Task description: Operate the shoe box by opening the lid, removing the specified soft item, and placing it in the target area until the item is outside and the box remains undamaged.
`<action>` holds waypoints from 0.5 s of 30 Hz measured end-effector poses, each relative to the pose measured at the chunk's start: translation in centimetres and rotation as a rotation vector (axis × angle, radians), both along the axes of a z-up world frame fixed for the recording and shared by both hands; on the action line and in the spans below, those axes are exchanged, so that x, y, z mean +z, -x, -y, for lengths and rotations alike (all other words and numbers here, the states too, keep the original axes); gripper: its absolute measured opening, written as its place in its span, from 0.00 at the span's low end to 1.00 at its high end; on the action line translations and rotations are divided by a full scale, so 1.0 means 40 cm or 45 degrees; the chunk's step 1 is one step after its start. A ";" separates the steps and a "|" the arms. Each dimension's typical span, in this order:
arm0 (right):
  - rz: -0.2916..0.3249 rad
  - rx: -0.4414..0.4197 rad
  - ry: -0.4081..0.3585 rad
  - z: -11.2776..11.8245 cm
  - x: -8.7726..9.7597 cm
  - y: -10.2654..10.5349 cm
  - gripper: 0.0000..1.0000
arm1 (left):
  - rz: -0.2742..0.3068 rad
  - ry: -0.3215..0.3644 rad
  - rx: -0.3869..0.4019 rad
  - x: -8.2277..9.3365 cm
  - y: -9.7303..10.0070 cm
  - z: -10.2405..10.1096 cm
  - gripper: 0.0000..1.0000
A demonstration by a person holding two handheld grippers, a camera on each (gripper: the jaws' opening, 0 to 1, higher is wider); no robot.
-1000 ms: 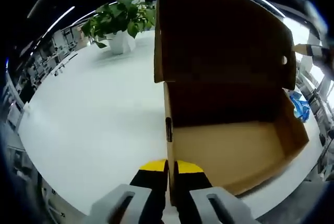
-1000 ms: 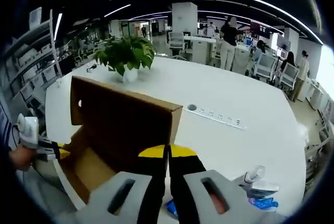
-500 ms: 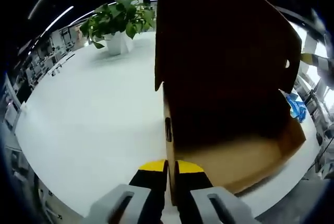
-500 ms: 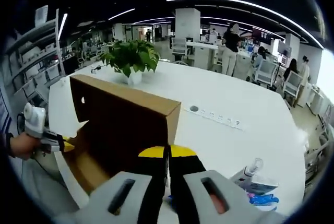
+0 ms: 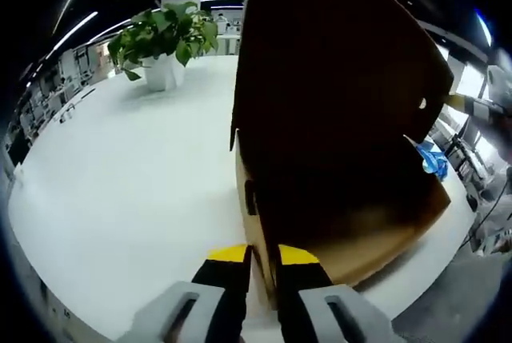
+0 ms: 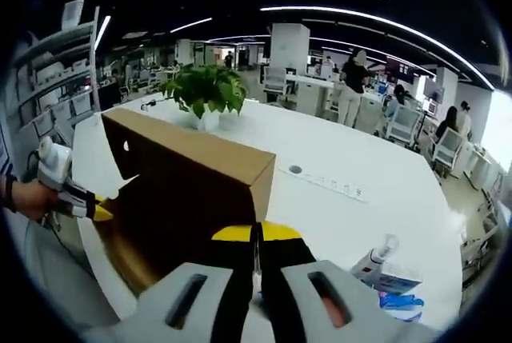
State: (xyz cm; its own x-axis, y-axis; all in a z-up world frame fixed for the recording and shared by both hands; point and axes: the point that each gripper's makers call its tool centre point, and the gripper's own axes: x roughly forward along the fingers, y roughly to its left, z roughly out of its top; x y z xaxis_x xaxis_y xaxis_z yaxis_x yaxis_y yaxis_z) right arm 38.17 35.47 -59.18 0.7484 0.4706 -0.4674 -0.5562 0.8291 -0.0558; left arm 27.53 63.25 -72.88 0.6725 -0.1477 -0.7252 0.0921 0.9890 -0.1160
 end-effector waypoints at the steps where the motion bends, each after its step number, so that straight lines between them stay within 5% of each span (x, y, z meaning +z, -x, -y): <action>1: 0.004 -0.005 -0.005 0.000 0.000 0.004 0.00 | 0.001 -0.005 -0.014 0.001 0.003 0.002 0.12; 15: 0.035 -0.046 -0.004 0.009 -0.038 0.077 0.00 | 0.123 -0.037 -0.053 0.082 0.036 -0.003 0.16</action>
